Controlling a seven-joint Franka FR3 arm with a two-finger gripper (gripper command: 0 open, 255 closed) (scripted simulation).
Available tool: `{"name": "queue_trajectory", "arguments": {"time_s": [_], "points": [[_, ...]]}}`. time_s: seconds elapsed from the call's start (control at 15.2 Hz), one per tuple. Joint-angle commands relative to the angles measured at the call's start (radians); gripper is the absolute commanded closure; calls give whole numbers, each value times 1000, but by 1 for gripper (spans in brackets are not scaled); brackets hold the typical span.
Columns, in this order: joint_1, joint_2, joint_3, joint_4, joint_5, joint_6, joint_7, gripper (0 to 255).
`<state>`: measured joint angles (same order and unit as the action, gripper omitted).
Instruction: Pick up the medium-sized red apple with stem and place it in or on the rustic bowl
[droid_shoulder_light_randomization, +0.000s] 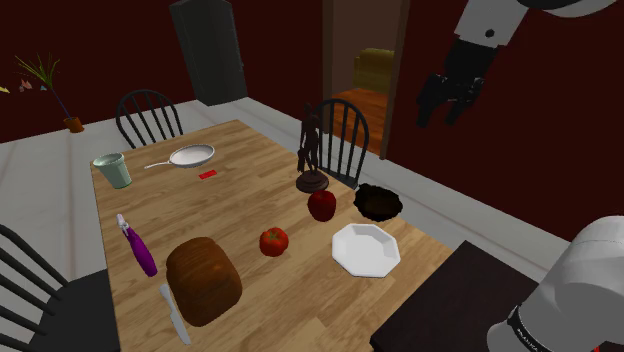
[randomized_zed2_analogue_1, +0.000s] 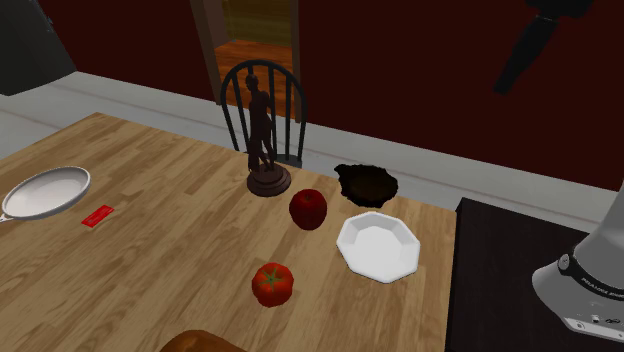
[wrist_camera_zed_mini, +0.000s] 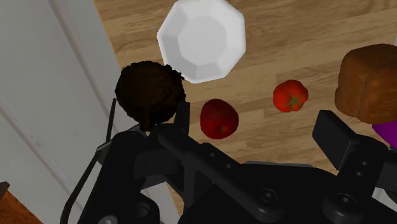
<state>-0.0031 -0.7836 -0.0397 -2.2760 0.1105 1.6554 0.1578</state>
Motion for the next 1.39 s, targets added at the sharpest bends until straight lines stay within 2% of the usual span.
{"name": "queue_trajectory", "arguments": {"time_s": [0.0,0.33,0.73,0.99,1.32], "points": [[0,0,0,0,0,0,0,0],[-31,95,120,-44,16,149,196,0],[-80,269,257,-32,-3,309,441,0],[-121,413,339,12,-52,396,617,0],[-169,617,422,105,-163,469,858,0]]}}
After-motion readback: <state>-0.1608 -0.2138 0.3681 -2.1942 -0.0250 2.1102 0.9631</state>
